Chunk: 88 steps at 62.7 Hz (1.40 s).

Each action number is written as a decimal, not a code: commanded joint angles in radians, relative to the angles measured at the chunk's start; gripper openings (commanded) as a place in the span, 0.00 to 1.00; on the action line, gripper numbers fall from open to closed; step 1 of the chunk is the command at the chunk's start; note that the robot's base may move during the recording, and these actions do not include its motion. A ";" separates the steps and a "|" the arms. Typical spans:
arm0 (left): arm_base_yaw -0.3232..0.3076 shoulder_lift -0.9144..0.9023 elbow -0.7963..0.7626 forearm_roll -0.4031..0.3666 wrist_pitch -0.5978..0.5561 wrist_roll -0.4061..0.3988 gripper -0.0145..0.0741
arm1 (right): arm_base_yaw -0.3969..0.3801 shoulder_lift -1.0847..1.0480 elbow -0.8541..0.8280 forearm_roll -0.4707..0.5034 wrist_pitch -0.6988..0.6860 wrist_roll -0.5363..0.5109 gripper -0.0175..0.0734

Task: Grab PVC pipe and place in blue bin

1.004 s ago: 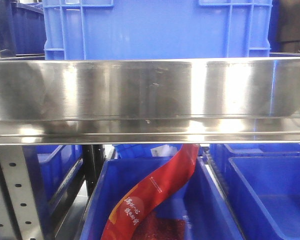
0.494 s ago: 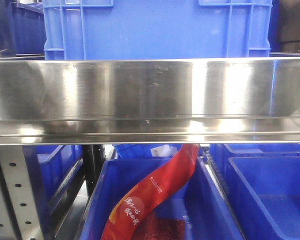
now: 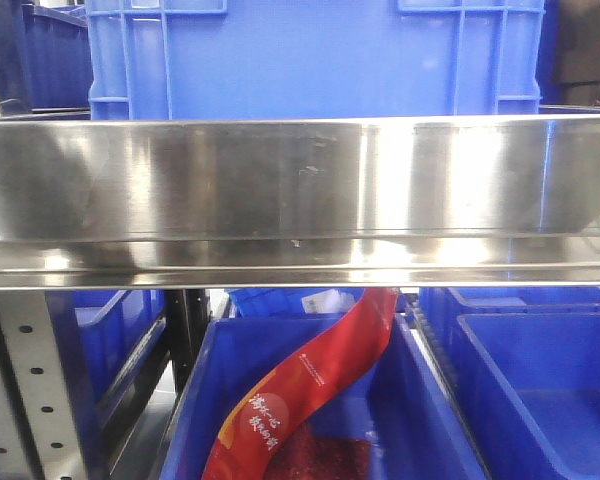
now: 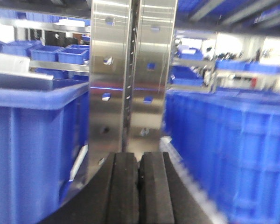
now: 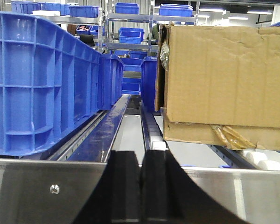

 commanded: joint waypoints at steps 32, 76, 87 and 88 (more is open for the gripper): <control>0.005 -0.178 0.318 0.067 -0.023 -0.107 0.04 | -0.003 -0.005 0.000 0.005 -0.023 -0.002 0.01; 0.042 -0.178 0.318 0.061 -0.094 -0.105 0.04 | -0.003 -0.005 0.000 0.005 -0.023 -0.002 0.01; 0.042 -0.178 0.318 0.061 -0.094 -0.105 0.04 | -0.003 -0.005 0.000 0.005 -0.023 -0.002 0.01; 0.042 -0.178 0.318 0.061 -0.094 -0.105 0.04 | -0.003 -0.005 0.000 0.005 -0.023 -0.002 0.01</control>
